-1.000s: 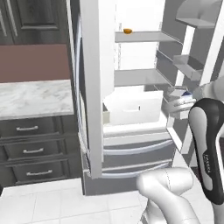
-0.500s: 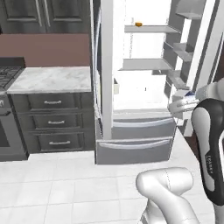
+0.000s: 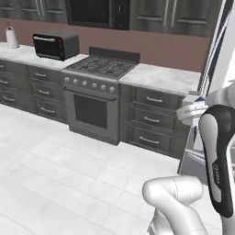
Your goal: Take out the milk from the fridge and place it on the tray on the counter. Then take the sugar cube near the tray and place it in the tray.
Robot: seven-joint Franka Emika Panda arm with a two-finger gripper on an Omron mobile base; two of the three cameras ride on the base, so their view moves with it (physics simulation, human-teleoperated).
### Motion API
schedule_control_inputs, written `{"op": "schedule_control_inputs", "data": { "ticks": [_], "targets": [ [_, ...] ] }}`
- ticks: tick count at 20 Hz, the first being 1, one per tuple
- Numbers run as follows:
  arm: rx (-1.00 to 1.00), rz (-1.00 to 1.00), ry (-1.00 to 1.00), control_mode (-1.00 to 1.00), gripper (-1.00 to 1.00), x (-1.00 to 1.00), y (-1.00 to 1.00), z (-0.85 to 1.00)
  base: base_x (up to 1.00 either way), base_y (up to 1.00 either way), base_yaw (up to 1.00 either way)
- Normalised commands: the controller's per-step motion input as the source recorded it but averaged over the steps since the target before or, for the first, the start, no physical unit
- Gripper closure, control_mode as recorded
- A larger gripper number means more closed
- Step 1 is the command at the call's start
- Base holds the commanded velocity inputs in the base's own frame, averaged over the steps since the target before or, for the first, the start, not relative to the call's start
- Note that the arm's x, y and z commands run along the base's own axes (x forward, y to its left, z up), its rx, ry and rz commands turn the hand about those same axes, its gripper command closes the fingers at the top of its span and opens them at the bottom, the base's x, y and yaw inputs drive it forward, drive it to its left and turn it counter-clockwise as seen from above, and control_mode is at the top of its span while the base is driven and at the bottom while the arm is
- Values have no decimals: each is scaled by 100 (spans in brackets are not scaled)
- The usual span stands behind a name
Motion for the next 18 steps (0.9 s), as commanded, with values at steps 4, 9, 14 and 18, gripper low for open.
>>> {"op": "schedule_control_inputs", "data": {
  "ticks": [4, 9, 14, 18],
  "targets": [
    [0, 0, 0, 100, 100, 0, 0, 0, 0, 12, 93],
    [0, 0, 0, 100, 100, 0, 0, 0, 19, 0, 98],
    [0, 0, 0, 100, 100, 0, 0, 0, 69, 0, 89],
    [0, 0, 0, 100, 100, 0, 0, 0, 100, 54, 41]
  ]
}}
